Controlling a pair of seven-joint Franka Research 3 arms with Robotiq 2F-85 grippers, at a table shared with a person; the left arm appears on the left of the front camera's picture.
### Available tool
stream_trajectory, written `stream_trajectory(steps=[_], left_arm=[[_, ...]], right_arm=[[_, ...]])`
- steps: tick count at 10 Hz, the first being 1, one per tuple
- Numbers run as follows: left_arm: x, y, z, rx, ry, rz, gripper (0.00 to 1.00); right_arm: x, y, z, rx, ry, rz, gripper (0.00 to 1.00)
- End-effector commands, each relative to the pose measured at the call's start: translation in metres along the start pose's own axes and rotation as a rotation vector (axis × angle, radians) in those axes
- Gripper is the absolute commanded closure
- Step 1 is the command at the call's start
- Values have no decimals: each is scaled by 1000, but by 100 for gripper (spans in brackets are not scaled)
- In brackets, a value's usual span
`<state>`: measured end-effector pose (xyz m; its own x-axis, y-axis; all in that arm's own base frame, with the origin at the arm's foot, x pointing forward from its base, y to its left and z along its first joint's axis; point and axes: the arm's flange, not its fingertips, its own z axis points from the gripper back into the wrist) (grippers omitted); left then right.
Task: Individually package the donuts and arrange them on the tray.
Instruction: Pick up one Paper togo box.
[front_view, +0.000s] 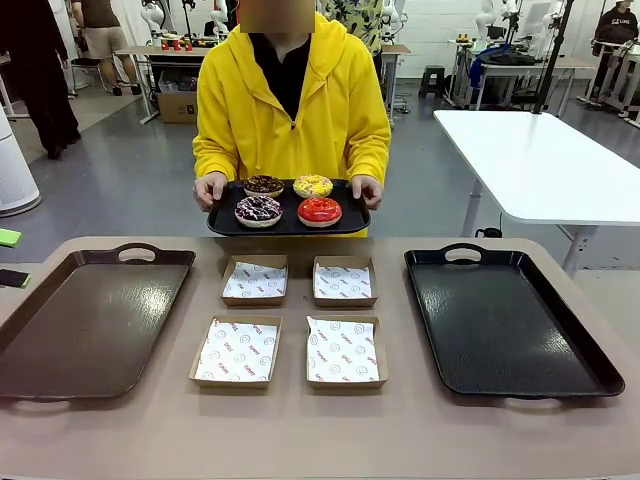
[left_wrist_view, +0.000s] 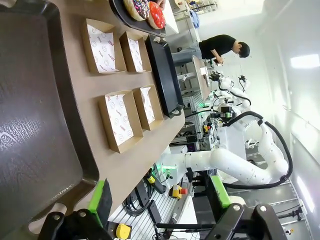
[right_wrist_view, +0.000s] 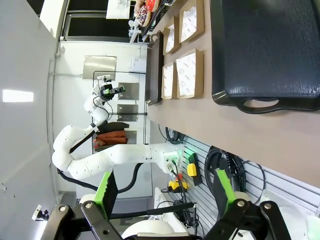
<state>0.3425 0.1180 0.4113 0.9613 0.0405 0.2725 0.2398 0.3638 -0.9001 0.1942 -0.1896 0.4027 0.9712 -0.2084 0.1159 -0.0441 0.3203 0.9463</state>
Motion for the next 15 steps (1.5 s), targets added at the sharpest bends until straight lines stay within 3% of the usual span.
stream_trajectory(steps=[1,5,7,9,11,15], left_arm=[[-1,1,3,-19,-10,-5,0],[-1,1,3,-19,-10,-5,0],[-1,1,3,-19,-10,-5,0],[-1,1,3,-19,-10,-5,0],[-1,1,3,-19,-10,-5,0],[-1,1,3,-19,-10,-5,0]], right_arm=[[1,-1,2,19,-6,17,0],[0,0,0,0,0,0,0],[33,67,-32,-121,22,25,0],[60,114,-83,-310,117,-12,0],[66,138,-158,-500,166,-7,0],[59,130,-294,-843,207,81,0]])
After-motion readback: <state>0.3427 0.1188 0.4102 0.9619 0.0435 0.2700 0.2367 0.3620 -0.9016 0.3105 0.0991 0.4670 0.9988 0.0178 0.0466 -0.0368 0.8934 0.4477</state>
